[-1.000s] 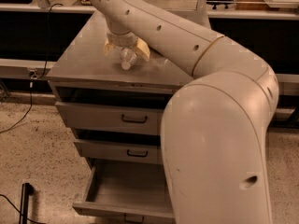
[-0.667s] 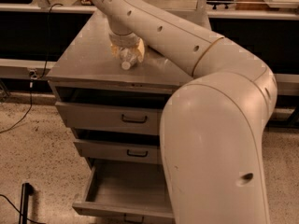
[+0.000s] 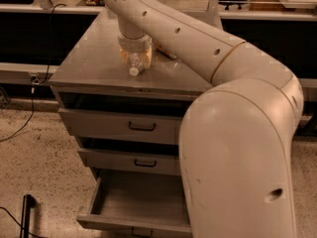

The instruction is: Place water bottle into bottom drawer

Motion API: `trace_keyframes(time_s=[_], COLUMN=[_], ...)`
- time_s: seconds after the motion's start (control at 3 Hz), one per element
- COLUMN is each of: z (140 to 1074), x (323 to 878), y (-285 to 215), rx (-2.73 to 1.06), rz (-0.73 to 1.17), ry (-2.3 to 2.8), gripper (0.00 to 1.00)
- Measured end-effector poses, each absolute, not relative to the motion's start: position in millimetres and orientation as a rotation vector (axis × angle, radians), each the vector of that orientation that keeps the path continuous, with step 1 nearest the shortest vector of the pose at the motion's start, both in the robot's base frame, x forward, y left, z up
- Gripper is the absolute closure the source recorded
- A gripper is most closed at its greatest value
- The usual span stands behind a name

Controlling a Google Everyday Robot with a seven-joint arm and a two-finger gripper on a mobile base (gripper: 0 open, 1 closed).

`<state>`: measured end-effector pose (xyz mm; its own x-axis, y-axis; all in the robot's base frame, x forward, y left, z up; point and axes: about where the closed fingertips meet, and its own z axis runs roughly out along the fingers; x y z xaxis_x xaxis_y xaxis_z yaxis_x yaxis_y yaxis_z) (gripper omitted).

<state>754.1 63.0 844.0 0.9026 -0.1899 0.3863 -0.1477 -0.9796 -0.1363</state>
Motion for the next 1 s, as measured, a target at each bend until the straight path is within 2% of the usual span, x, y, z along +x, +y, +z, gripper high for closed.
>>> trace_keyframes(time_s=[0.33,0.67,1.0], z=[862.9,892.6,918.1], x=[721.1,667.1,596.1], y=[80.0,84.2,62.1], rx=[-2.900,-2.816,-2.722], rz=[-0.587,-0.500,-0.357], ry=[0.167,0.093,0.131], gripper=[1.00,1.00,1.00])
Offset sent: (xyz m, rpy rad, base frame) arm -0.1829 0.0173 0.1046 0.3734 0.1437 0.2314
